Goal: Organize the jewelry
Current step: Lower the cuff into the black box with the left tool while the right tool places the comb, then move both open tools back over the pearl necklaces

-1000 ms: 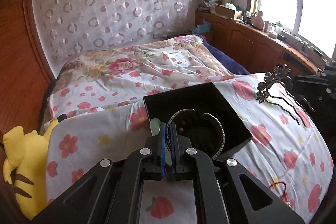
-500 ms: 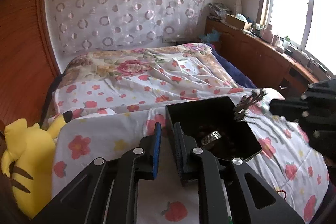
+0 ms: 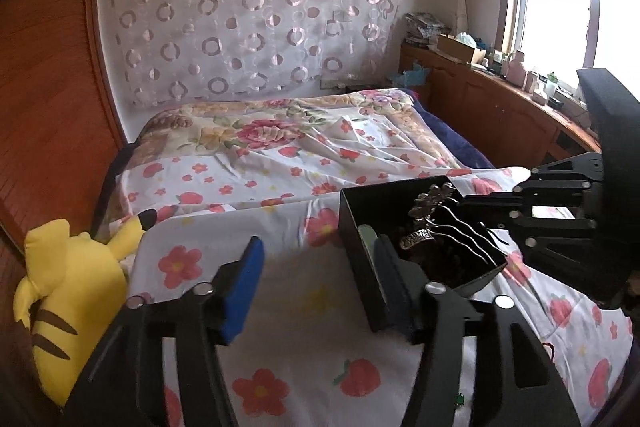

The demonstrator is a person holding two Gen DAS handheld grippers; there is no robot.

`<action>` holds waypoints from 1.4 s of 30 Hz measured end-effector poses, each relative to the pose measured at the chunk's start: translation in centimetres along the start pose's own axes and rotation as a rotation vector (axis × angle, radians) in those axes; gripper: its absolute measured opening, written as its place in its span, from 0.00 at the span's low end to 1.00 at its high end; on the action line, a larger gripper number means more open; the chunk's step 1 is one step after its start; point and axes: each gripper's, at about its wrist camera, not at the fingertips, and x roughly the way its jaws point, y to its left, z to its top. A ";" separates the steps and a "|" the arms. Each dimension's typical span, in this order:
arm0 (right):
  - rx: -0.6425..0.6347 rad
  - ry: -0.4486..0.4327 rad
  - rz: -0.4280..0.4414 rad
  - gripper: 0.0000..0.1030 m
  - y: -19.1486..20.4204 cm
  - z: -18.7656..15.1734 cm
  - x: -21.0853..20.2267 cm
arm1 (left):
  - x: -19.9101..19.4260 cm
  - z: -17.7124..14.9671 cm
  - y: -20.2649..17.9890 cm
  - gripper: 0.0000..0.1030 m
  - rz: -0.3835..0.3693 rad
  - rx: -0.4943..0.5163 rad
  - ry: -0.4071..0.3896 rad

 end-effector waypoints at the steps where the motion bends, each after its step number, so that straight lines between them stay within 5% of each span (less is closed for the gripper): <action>1: 0.007 0.001 0.007 0.01 0.0 -0.1 0.1 | 0.0 0.0 0.0 0.62 0.000 0.000 0.000; 12: 0.048 -0.044 -0.025 0.02 -0.5 -0.5 -2.5 | -1.9 -1.7 -0.4 0.65 0.011 0.002 0.011; 18: 0.116 -0.092 -0.014 0.03 -0.2 -3.7 -8.0 | -4.1 -4.2 -2.0 0.69 -0.015 0.016 0.010; 22: 0.156 -0.097 -0.020 0.34 0.8 -8.0 -11.7 | -5.6 -6.9 -3.9 0.69 -0.051 0.044 0.033; 33: 0.196 -0.017 0.052 0.35 6.5 -17.6 -15.6 | -8.9 -14.2 -8.3 0.69 -0.126 0.115 0.098; 42: 0.203 0.029 0.089 0.31 9.5 -21.5 -15.6 | -11.0 -17.0 -8.8 0.69 -0.117 0.096 0.111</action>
